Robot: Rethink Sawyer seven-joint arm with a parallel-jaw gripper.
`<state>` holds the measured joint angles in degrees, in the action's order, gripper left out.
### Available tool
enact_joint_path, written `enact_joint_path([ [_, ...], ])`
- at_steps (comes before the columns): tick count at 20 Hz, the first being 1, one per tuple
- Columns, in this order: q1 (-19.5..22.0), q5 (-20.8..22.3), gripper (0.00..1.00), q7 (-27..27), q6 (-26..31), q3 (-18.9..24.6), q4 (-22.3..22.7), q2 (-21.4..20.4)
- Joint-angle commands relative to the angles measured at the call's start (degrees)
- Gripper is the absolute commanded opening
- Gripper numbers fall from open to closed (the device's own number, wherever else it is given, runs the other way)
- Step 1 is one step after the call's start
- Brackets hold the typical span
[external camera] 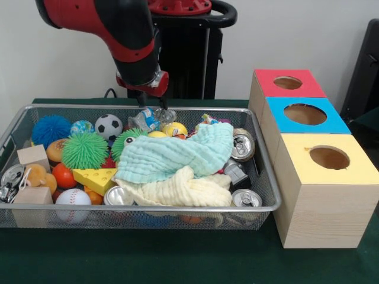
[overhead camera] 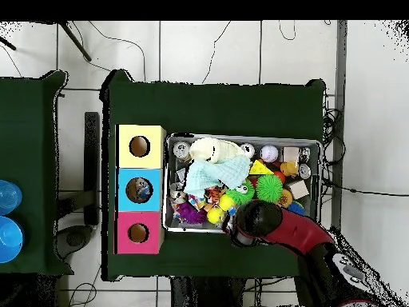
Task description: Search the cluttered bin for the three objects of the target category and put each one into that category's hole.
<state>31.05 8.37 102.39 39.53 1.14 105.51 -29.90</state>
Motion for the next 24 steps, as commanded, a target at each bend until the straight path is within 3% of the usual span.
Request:
enact_joint_path([
  [1,-2.82,7.25,1.00,6.47,-16.60,-2.46,-14.11,9.68],
  [4,-3.94,8.43,1.00,7.35,-17.59,-3.80,-15.33,10.18],
  [16,-1.94,6.78,1.00,5.98,-17.89,-2.97,-14.44,9.72],
  [24,-0.10,4.63,1.00,4.02,-13.12,-1.12,-12.63,5.96],
])
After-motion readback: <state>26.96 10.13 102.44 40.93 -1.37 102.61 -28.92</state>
